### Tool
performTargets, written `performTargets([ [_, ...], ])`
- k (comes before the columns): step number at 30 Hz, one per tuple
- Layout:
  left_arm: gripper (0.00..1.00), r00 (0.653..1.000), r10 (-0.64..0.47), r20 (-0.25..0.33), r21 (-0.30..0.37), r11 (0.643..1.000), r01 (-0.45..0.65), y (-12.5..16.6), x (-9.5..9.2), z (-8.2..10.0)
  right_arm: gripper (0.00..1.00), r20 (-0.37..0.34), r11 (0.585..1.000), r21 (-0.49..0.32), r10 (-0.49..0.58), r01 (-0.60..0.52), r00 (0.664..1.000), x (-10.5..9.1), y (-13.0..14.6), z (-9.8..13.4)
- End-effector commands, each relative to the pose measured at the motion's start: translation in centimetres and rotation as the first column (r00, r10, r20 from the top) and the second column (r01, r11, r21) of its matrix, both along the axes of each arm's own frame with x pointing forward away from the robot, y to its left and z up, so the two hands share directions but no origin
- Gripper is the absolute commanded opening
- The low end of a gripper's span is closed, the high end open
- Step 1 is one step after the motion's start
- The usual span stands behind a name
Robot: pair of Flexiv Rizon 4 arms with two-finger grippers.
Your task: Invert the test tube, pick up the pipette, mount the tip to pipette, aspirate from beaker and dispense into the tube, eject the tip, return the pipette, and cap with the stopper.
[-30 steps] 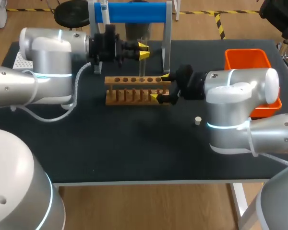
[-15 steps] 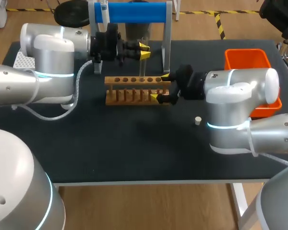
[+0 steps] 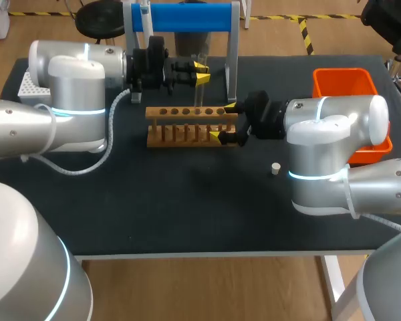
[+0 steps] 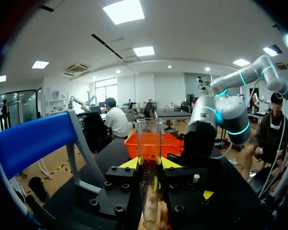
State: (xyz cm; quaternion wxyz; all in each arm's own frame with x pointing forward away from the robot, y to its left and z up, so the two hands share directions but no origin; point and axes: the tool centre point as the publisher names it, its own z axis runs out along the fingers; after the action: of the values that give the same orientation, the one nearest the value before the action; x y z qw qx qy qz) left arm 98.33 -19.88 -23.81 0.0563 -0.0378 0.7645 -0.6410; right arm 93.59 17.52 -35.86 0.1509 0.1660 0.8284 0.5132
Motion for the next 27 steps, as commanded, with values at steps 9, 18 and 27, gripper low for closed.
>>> performTargets([
  [9, 0.00, 1.000, 0.017, 0.011, -0.021, 1.000, -0.017, 0.11, -0.41, -0.51, 1.00, 0.003, 1.000, 0.000, -0.005, 0.005, 1.000, -0.08, 0.14, -0.10],
  [18, 0.00, 0.999, 0.033, 0.026, -0.049, 0.998, -0.031, 0.29, -0.38, -0.76, 1.00, 0.003, 1.000, 0.000, -0.005, 0.005, 1.000, -0.08, 0.14, -0.10],
  [27, 0.00, 0.998, 0.047, 0.033, -0.073, 0.996, -0.044, 0.46, -0.30, -1.06, 1.00, 0.003, 1.000, 0.000, -0.005, 0.005, 1.000, -0.08, 0.14, -0.10],
])
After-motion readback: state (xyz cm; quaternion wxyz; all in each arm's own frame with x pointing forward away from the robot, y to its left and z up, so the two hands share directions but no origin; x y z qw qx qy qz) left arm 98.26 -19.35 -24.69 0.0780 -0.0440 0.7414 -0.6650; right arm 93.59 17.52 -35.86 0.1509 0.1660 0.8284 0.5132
